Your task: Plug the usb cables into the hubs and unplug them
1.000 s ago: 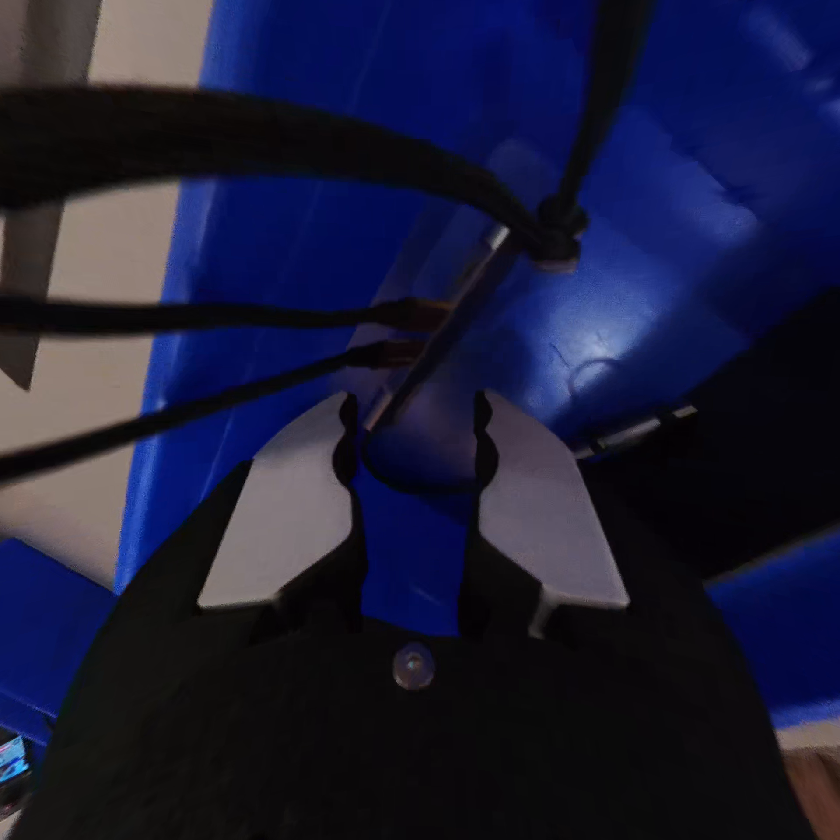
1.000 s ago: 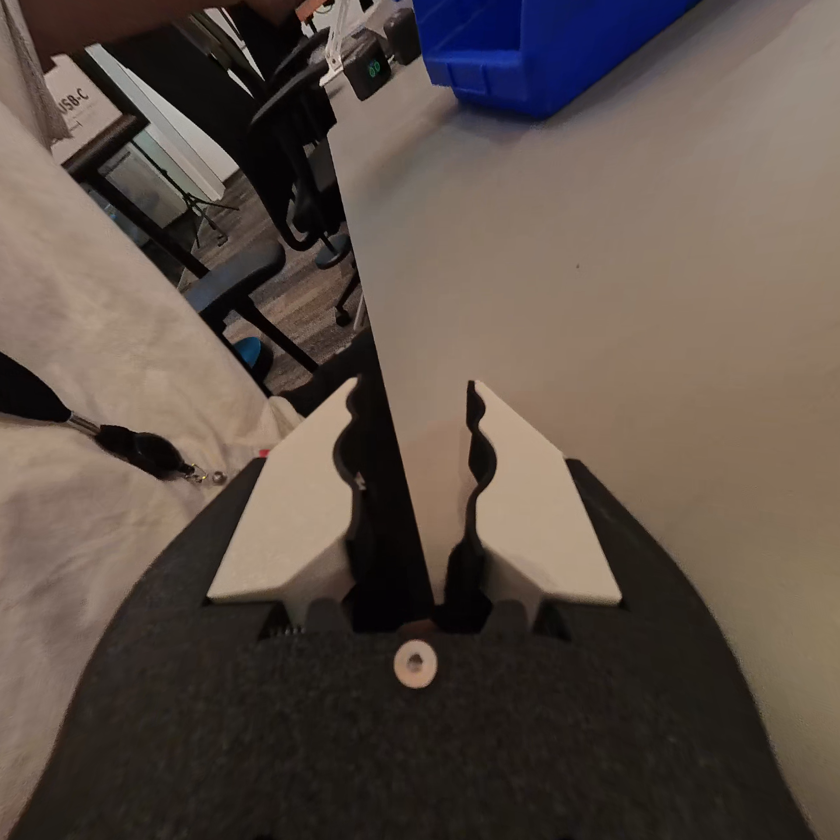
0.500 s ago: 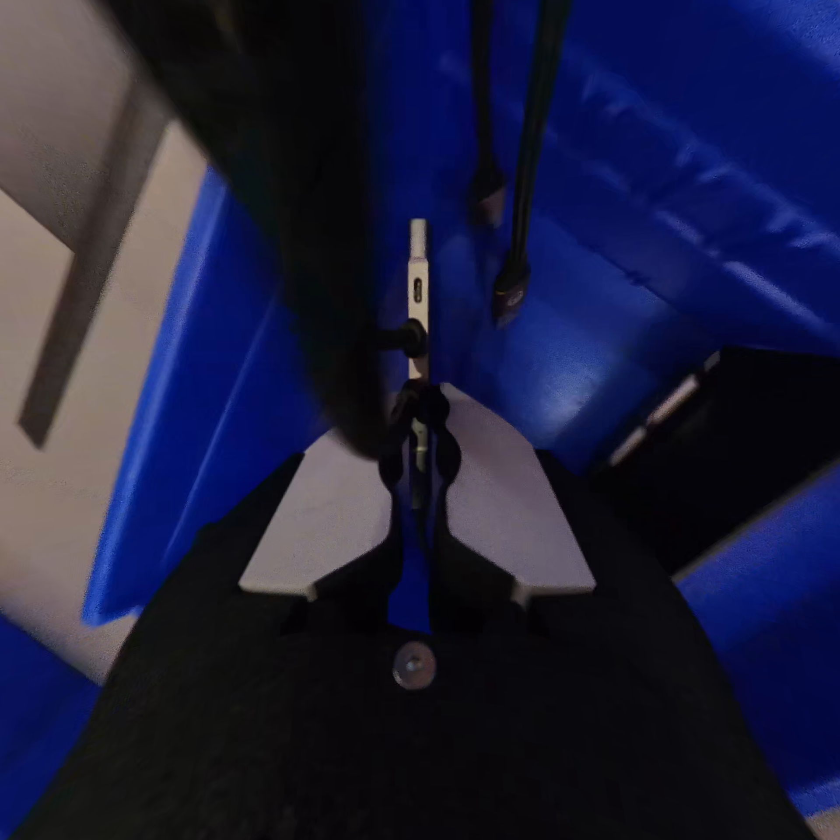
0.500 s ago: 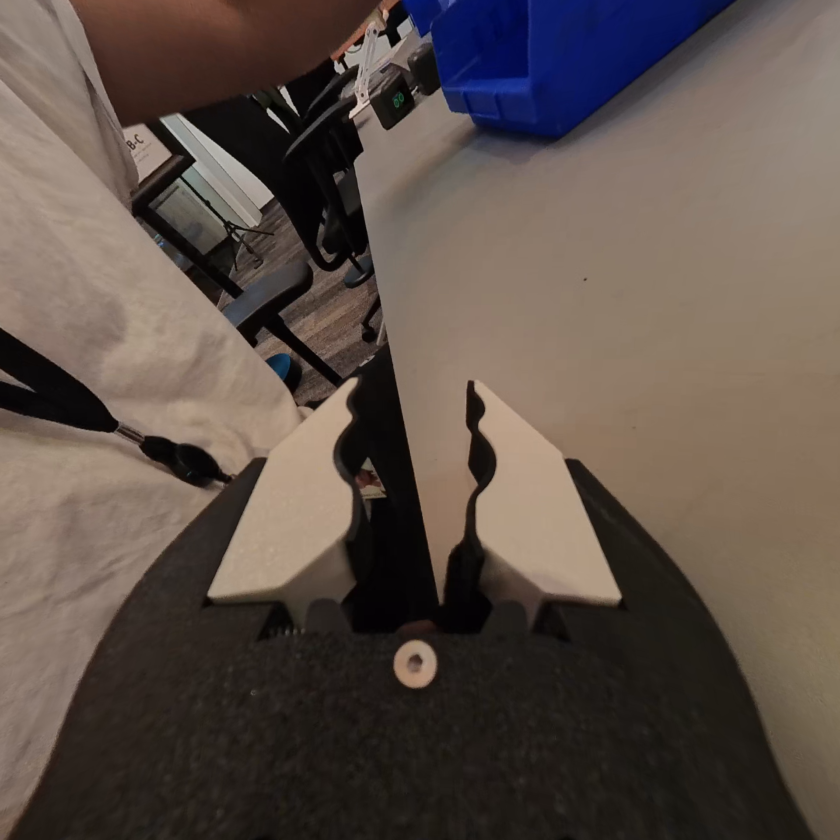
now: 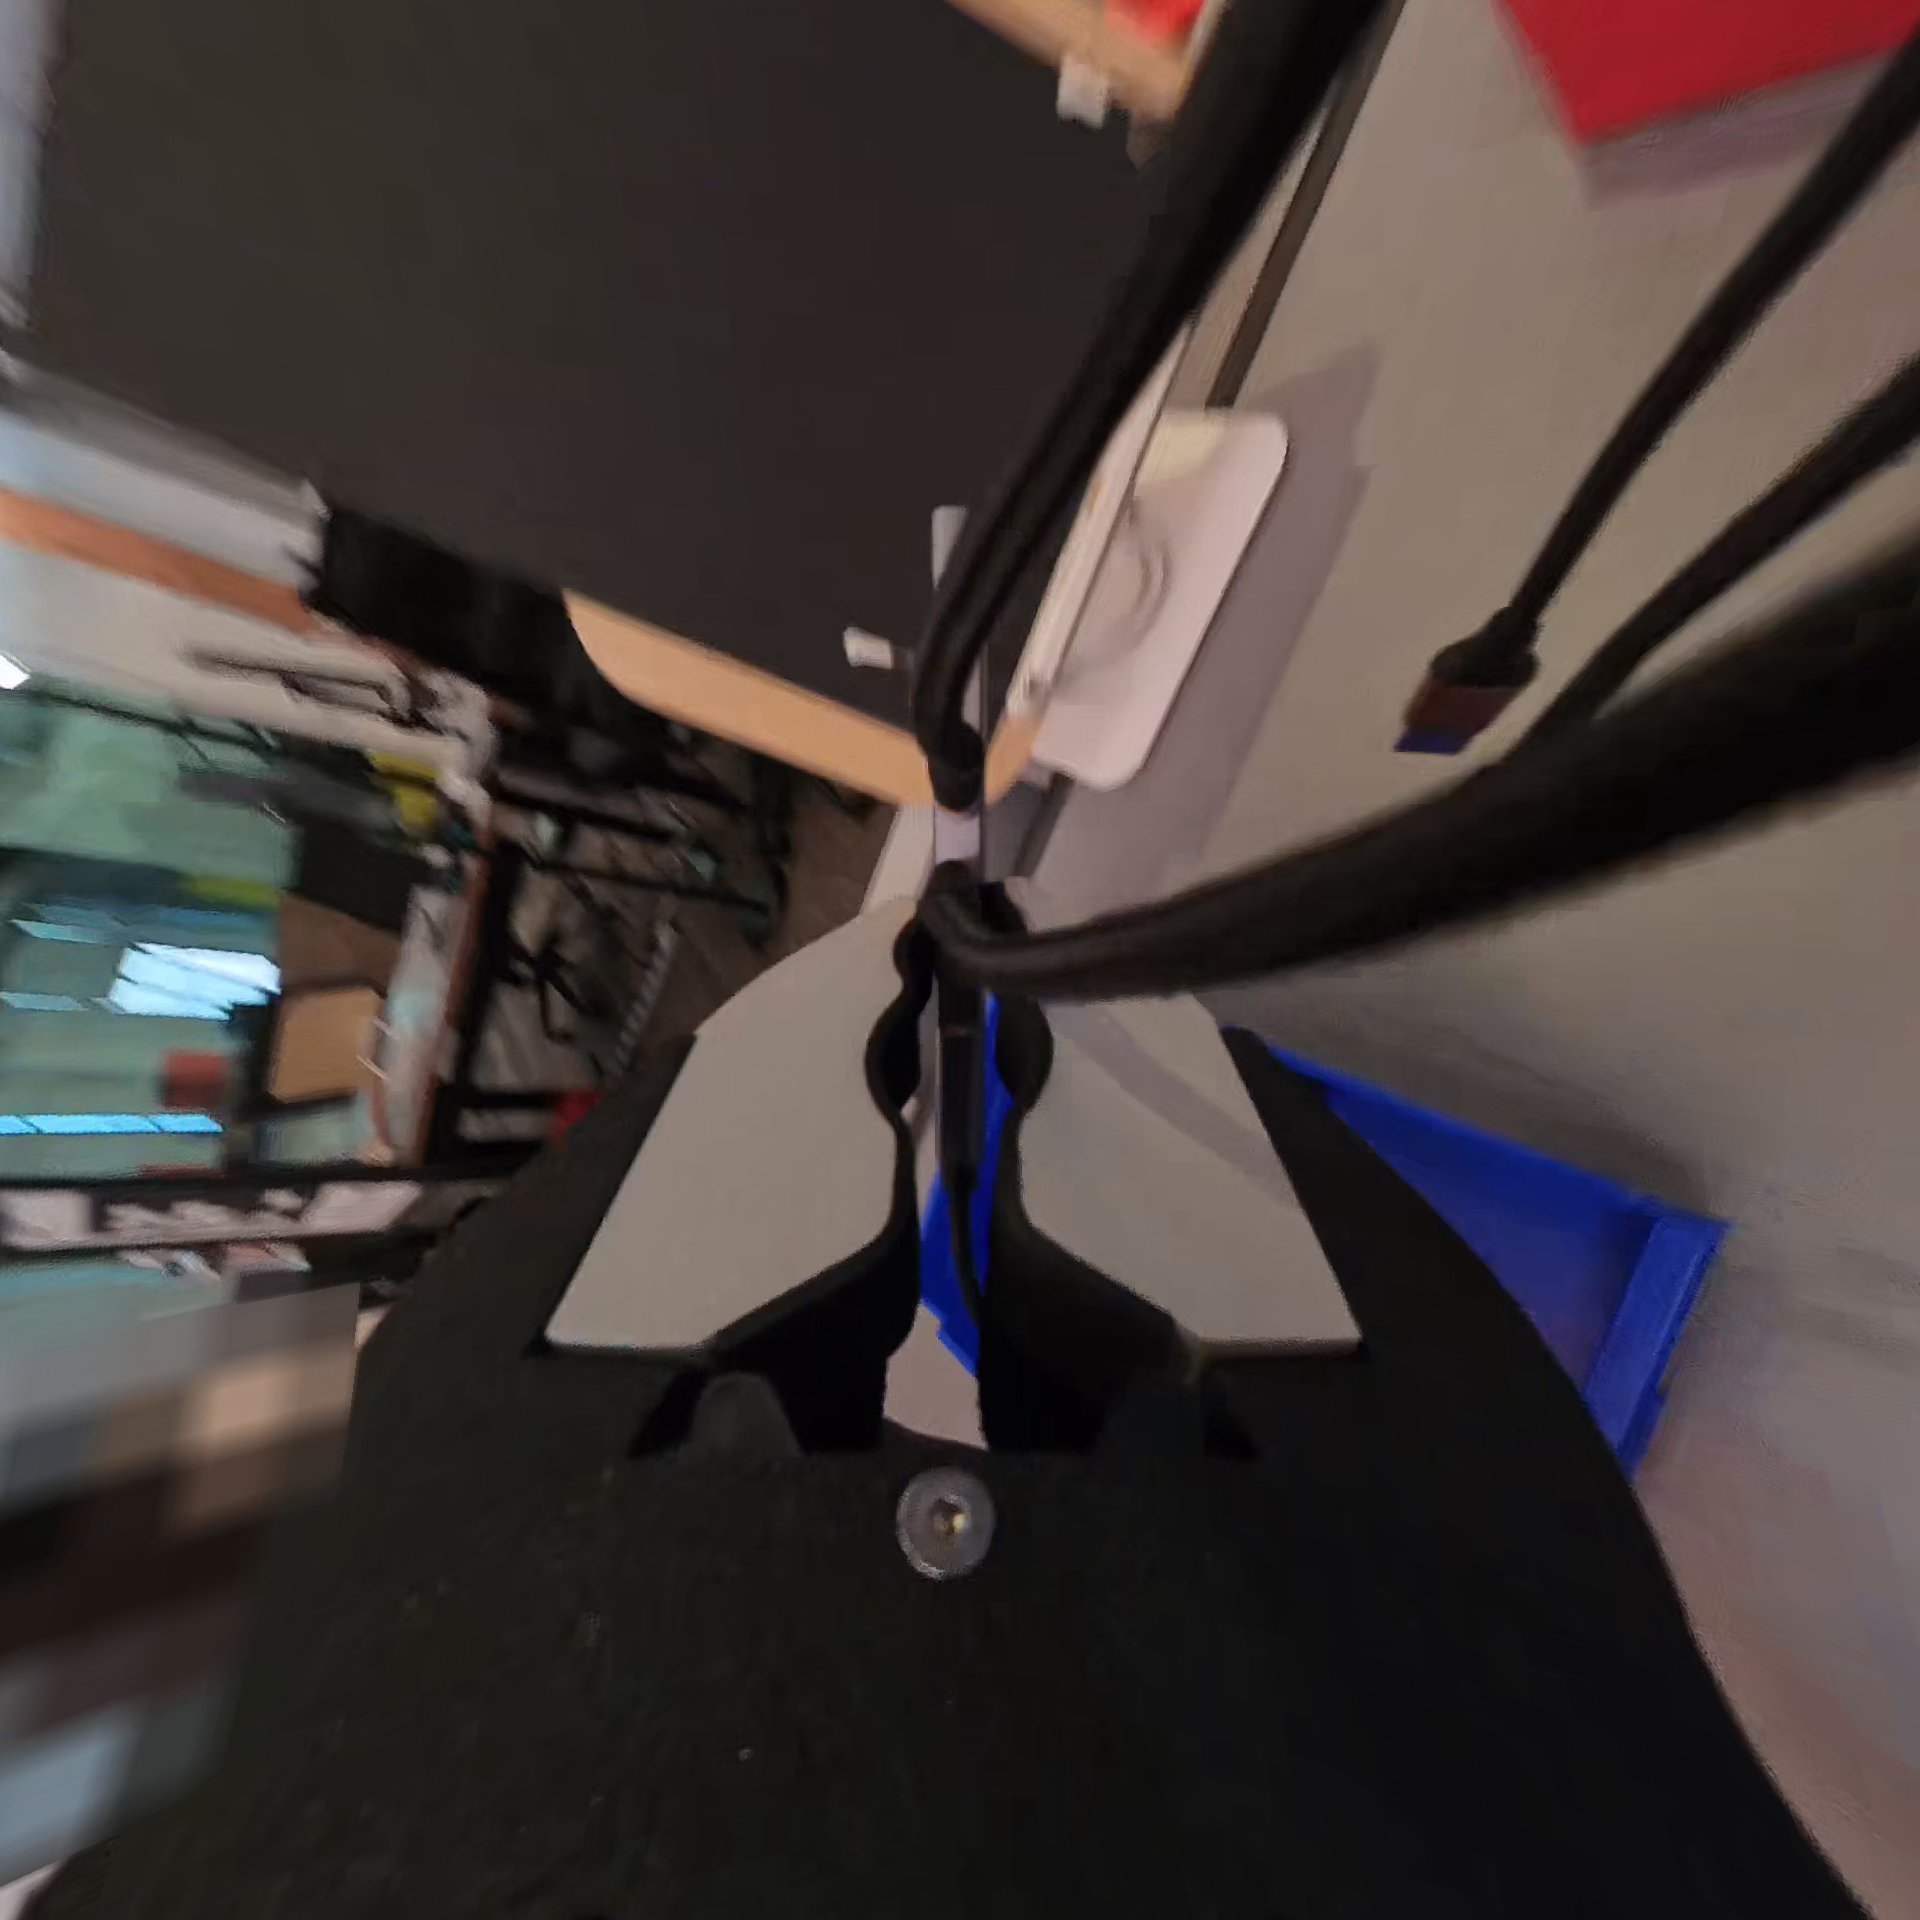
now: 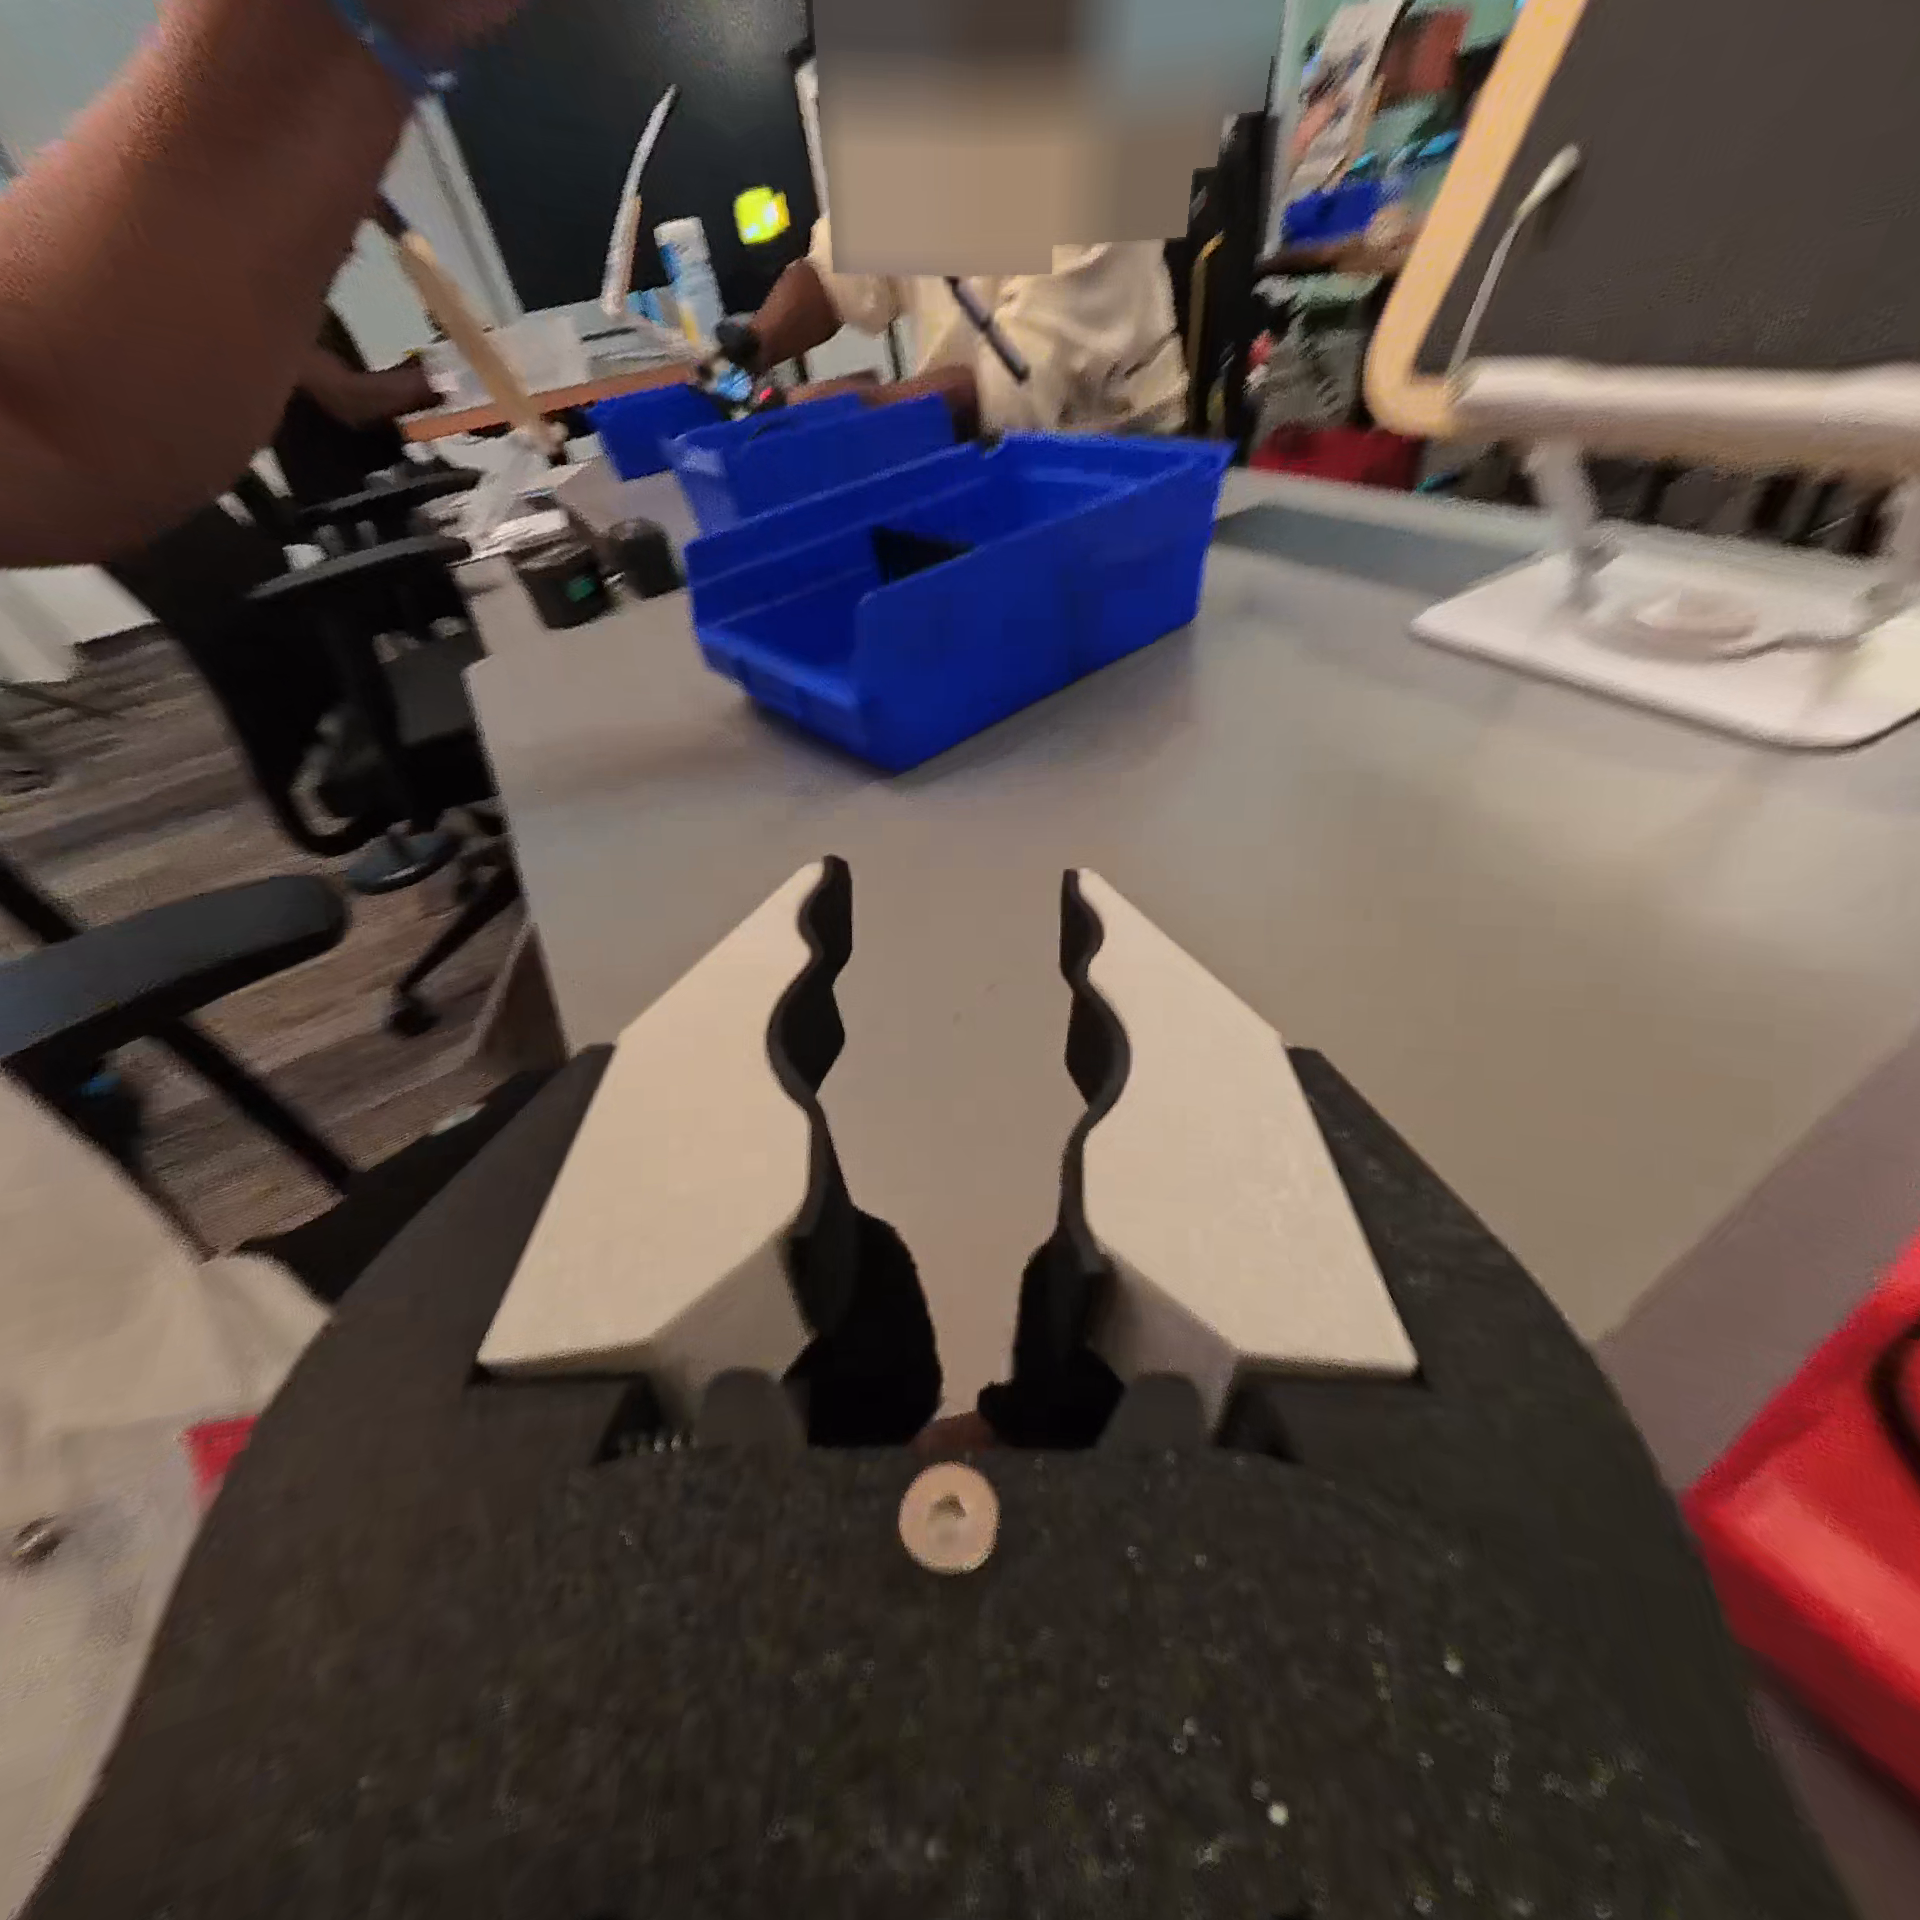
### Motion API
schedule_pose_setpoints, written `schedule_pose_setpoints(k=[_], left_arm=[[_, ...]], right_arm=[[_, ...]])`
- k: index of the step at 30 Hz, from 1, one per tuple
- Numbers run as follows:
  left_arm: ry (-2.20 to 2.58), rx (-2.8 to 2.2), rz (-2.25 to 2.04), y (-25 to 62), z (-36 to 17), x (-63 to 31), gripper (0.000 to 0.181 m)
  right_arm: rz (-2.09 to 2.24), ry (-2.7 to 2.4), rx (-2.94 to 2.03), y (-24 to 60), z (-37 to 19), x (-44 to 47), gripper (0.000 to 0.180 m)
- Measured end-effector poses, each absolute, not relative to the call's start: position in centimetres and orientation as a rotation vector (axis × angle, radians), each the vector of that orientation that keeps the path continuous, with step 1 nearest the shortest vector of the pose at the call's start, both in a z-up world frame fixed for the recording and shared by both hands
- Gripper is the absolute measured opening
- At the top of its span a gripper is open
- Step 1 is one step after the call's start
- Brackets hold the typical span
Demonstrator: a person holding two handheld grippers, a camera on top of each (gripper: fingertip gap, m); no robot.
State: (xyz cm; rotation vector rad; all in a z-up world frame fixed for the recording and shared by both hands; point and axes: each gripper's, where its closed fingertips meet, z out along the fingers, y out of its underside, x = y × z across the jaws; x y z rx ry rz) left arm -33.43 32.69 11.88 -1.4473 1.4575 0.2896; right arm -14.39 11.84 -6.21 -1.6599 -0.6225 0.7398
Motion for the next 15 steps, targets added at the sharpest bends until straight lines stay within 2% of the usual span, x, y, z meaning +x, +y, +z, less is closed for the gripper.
schedule_pose_setpoints(k=[3,7,9,12,15], left_arm=[[1.492,-1.239,0.354,26.8,13.2,-29.1,0.009],[1.576,-1.077,0.352,19.8,8.8,-23.4,0.009],[1.622,-1.040,0.326,17.3,5.5,-21.1,0.009],[1.675,-1.040,0.259,14.7,1.0,-18.9,0.009],[1.727,-1.041,0.252,13.2,-2.5,-17.9,0.009]], right_arm=[[0.522,-0.543,-1.599,13.9,-2.7,-12.6,0.039],[0.236,-0.548,-1.514,14.8,0.8,-11.9,0.045],[0.149,-0.609,-1.482,14.3,1.1,-12.8,0.053],[0.098,-0.695,-1.404,12.7,1.0,-13.9,0.053],[-0.067,-0.915,-1.432,11.4,-2.2,-14.0,0.041]])
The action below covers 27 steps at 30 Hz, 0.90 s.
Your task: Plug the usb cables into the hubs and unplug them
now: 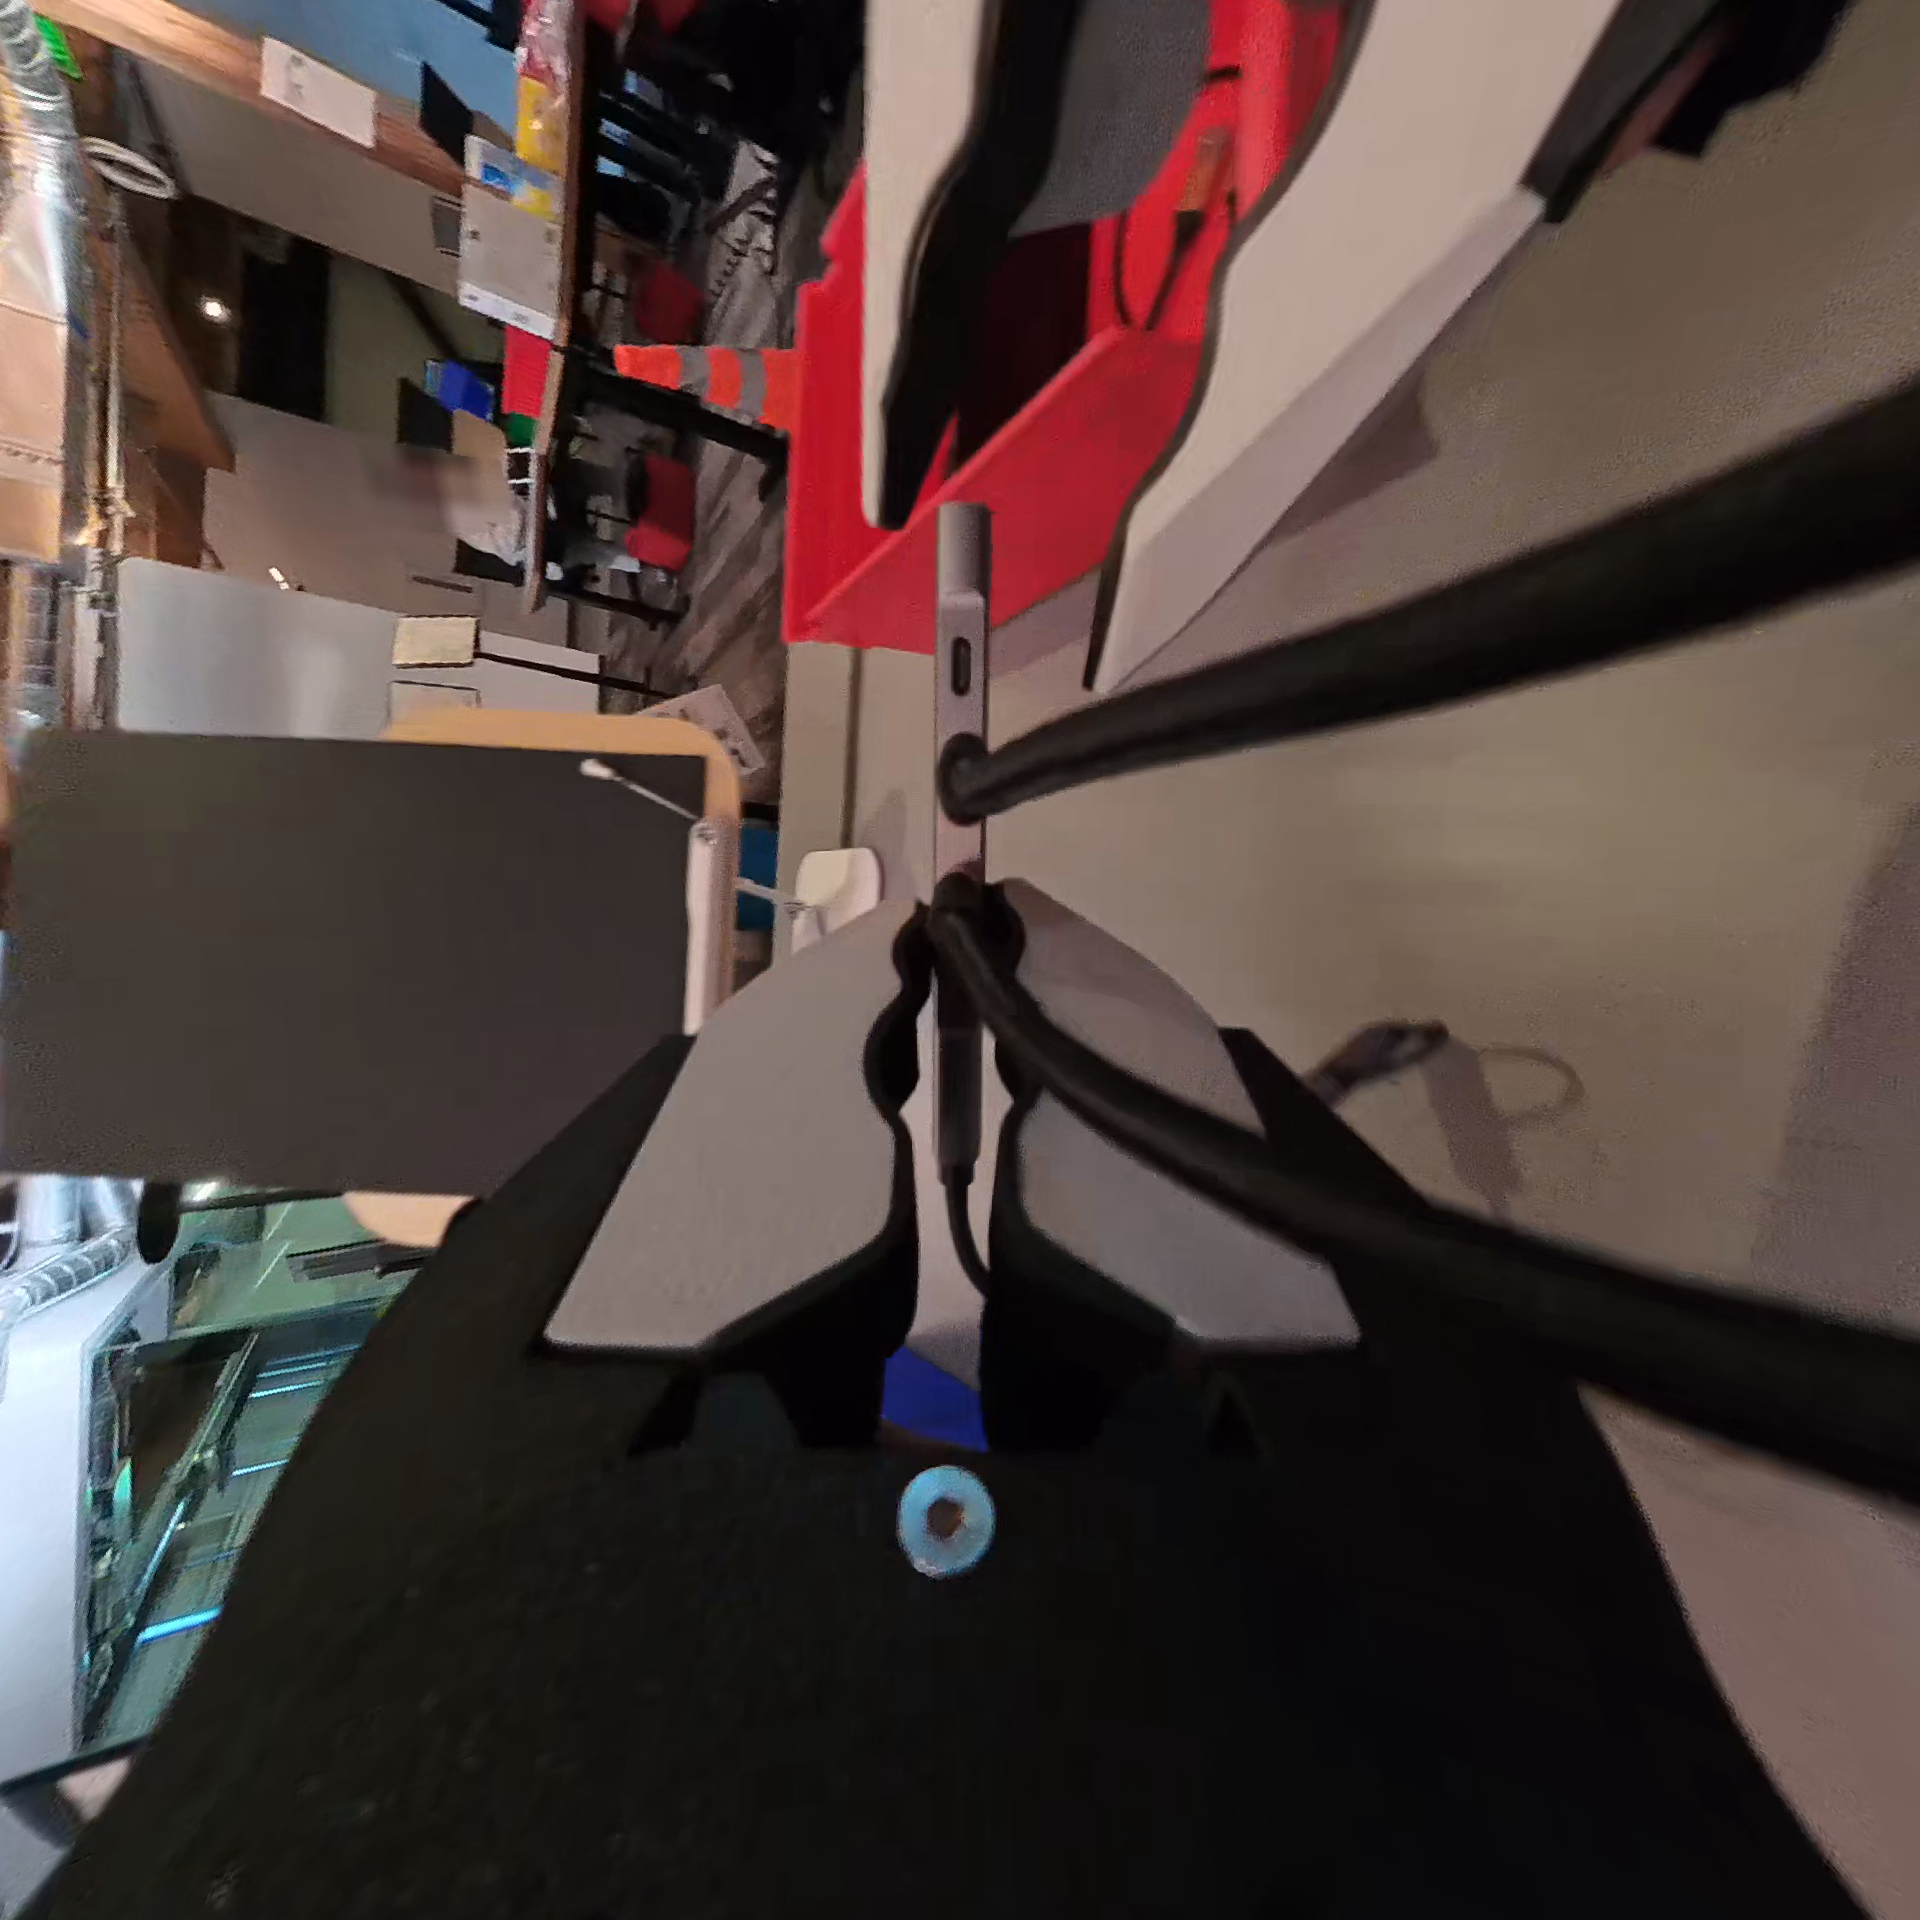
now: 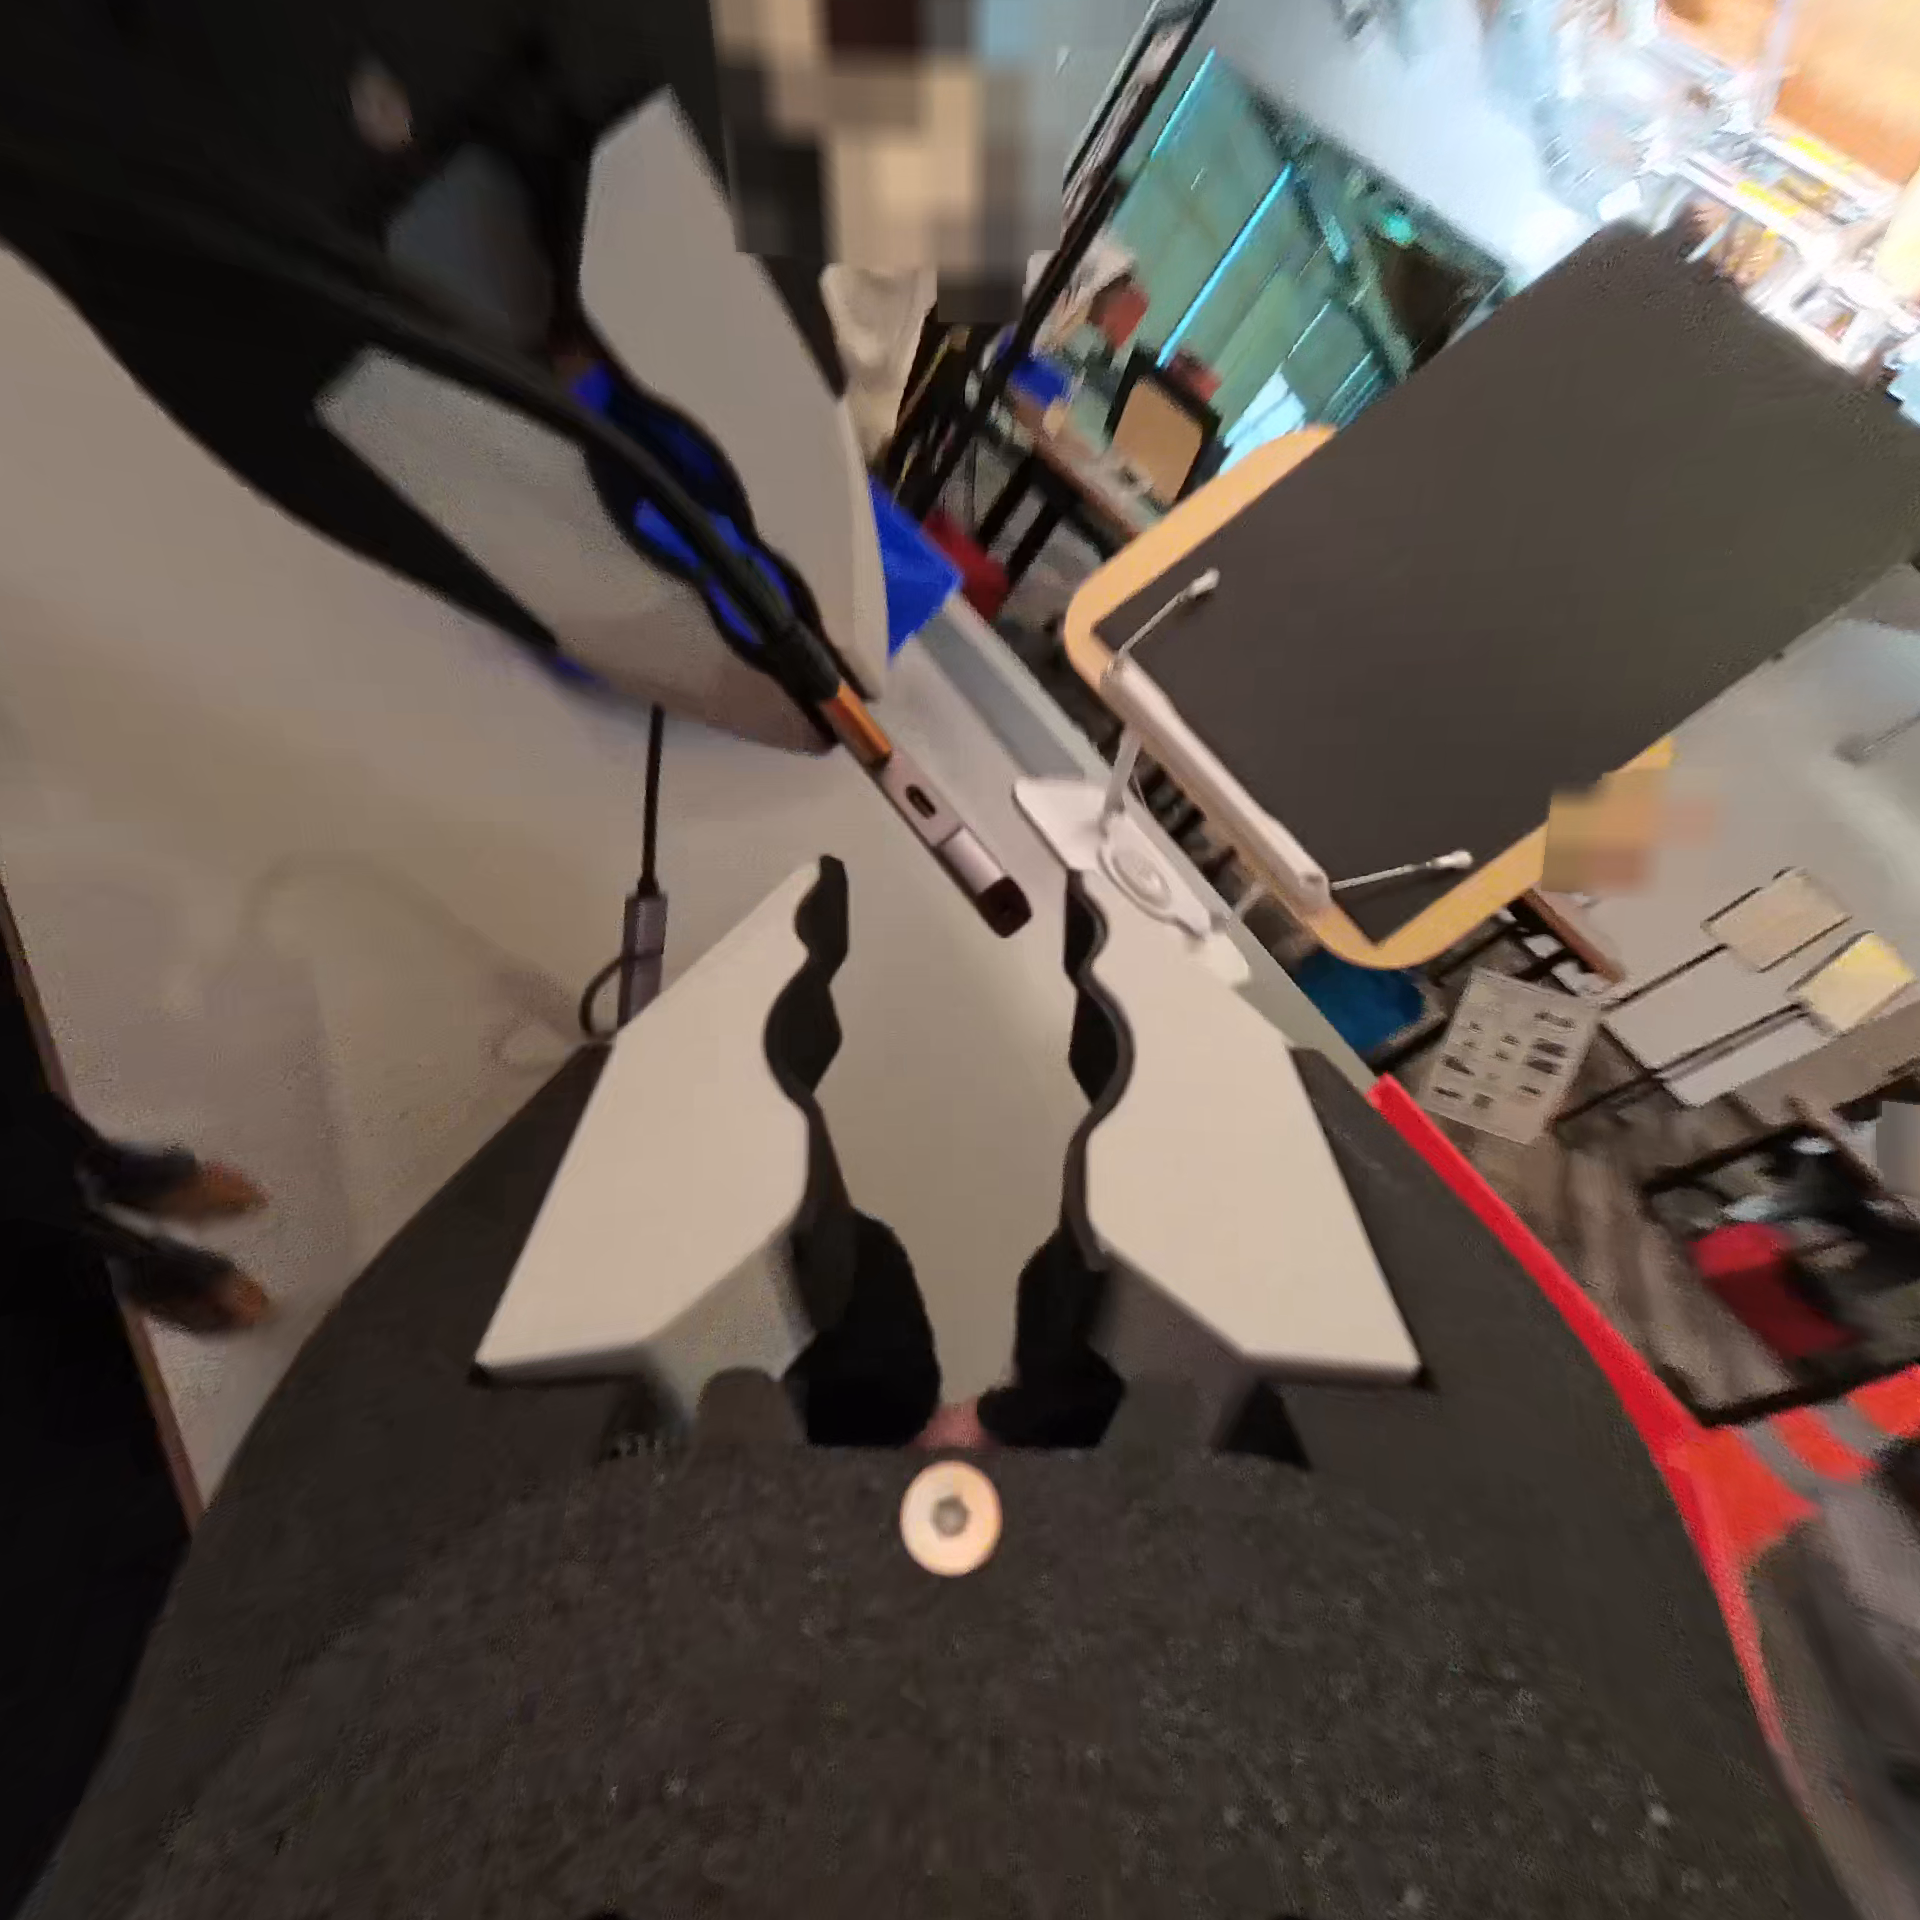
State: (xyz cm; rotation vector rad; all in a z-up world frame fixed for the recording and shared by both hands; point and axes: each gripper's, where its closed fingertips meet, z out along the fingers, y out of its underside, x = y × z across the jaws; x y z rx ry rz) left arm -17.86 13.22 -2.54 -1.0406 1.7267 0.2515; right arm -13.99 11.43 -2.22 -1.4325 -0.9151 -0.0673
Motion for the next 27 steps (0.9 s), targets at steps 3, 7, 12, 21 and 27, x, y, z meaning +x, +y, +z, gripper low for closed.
schedule_pose_setpoints(k=[3,7,12,21,27], left_arm=[[1.797,-1.000,0.299,11.9,-5.2,-17.5,0.010],[1.819,-0.999,0.315,11.0,-6.3,-17.4,0.010],[1.583,-1.164,-0.009,10.7,-5.1,-18.0,0.018],[1.284,-1.483,-1.295,5.6,-6.2,-18.5,0.034],[1.233,-1.369,-1.434,6.1,-4.9,-18.5,0.044]], right_arm=[[-0.245,-1.145,-1.443,10.7,-5.5,-14.3,0.037],[-0.398,-1.253,-1.379,10.8,-6.9,-14.4,0.008],[-0.292,-1.171,-1.404,11.7,-7.6,-12.8,0.008],[0.493,-0.899,-1.410,9.9,-6.2,-14.3,0.008],[0.912,-1.030,-1.396,5.8,-7.3,-18.4,0.008]])
